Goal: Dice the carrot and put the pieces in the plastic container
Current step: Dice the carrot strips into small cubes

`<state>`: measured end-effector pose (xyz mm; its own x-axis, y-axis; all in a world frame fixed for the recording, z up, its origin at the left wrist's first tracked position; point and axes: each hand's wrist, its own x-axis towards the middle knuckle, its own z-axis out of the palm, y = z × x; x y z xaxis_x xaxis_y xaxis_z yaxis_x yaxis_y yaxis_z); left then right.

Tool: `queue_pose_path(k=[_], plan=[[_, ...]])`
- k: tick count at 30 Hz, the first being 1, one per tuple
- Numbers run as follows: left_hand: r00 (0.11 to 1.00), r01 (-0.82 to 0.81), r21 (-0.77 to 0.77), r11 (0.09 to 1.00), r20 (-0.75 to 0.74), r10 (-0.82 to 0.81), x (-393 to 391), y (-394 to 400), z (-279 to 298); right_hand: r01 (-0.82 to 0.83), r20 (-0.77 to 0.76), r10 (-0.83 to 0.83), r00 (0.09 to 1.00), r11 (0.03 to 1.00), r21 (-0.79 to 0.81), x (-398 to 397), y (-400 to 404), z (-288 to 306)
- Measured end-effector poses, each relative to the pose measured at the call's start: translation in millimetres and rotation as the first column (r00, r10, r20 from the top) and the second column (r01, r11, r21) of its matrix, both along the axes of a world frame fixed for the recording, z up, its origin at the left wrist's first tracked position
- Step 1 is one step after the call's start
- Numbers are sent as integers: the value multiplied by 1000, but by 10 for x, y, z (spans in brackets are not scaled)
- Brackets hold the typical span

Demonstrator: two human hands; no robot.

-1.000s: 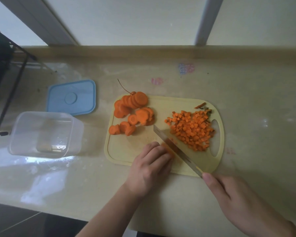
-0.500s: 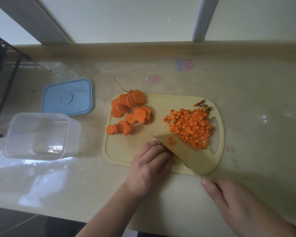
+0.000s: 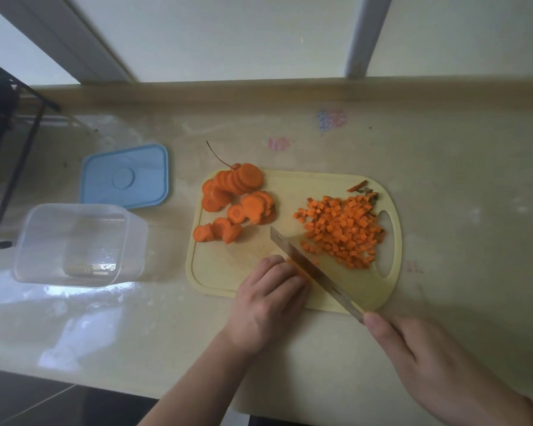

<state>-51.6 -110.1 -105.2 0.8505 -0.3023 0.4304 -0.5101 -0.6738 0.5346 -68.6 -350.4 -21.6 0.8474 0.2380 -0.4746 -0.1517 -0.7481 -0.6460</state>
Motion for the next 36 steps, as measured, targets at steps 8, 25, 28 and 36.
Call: queue_pose_path(k=[8,25,28,36], plan=[[999,6,-36,999,-44,-8,-9,21,3,-11,-51,8,999,998,-61,-103,-120,9],[1000,-12,-1,1000,-16,12,-14,-1,20,-9,48,10,999,1000,-15,53,-62,-57],[999,-23,-5,1000,-23,23,-26,7,20,-11,39,11,999,1000,12,0,-35,-22],[999,-33,-8,999,-17,33,-59,21,12,-22,-4,22,1000,999,-27,-100,-29,24]])
